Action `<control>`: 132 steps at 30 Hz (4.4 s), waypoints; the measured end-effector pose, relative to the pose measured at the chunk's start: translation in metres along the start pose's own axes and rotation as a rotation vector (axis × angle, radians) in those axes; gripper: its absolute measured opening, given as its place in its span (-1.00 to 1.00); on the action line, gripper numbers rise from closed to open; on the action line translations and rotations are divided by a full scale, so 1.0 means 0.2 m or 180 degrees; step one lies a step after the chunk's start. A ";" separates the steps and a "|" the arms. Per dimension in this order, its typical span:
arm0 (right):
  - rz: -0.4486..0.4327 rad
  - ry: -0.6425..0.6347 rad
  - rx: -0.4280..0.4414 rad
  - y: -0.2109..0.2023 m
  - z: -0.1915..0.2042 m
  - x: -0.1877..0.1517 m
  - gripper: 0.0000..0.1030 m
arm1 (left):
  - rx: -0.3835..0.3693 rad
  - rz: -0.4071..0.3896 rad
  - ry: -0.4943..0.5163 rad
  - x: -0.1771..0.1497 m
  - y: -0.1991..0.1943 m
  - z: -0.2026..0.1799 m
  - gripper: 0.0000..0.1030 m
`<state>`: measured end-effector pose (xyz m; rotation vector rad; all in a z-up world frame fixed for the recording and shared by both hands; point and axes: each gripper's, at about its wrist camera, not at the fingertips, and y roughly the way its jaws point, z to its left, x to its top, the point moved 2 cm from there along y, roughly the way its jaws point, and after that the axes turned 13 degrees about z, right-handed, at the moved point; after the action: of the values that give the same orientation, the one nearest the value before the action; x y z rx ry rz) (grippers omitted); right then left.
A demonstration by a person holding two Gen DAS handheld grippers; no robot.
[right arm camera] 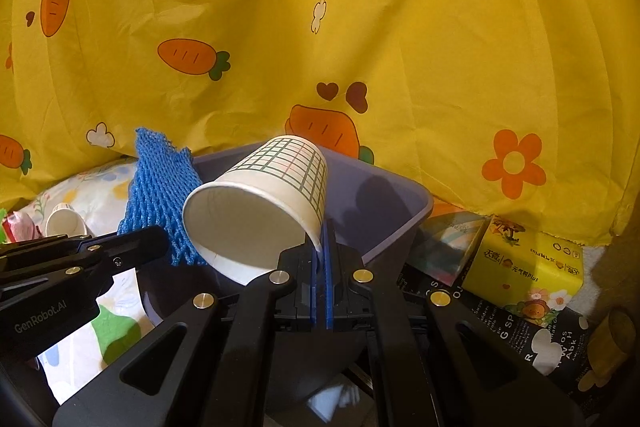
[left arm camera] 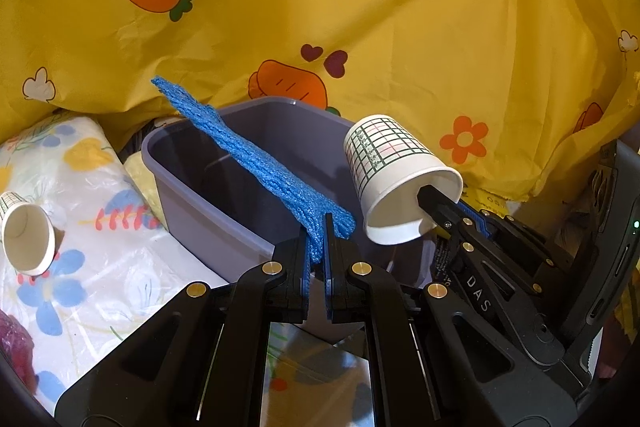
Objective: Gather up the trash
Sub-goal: 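Open both grippers to drop the cup and mesh net into the bin, then grasp the orange-printed paper cup with the right gripper while the left gripper grasps the black plastic bag, then carry the orange cup and black bag over the grey bin with both grippers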
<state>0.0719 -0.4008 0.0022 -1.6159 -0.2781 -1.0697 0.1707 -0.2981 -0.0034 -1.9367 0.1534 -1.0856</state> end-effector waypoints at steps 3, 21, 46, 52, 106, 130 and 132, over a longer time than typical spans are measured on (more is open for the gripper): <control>0.0017 -0.0002 -0.0010 0.01 0.00 0.01 -0.92 | -0.0020 0.0016 0.0021 0.00 0.01 0.00 -0.91; 0.0090 0.0015 0.0050 0.08 -0.03 0.03 -0.19 | -0.0241 -0.0282 -0.0156 0.00 -0.13 0.08 0.59; -0.0212 -0.0072 0.0393 -0.24 0.15 -0.09 0.64 | 0.0950 -0.0734 -0.0706 -0.49 -0.65 0.24 0.68; -0.0231 -0.0353 0.0771 -0.38 0.42 -0.20 0.66 | 0.1579 -0.0823 -0.1135 -0.77 -0.89 0.39 0.73; 0.0102 -0.1785 0.1723 -0.55 1.44 -0.57 0.05 | 0.1882 -0.0607 -0.2400 -1.47 -1.25 0.97 0.31; 0.0004 -0.1627 0.1832 -0.68 1.23 -0.60 0.06 | 0.1849 -0.0911 -0.2147 -1.43 -1.38 0.78 -0.91; -0.0006 -0.1592 0.1851 -0.69 1.21 -0.60 0.06 | 0.1863 -0.0964 -0.2118 -1.43 -1.41 0.75 -0.91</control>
<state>0.0319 -0.1004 0.0104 -1.3175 -0.8404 -0.4942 0.0264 0.1052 -0.0069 -1.6921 -0.7602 -0.5213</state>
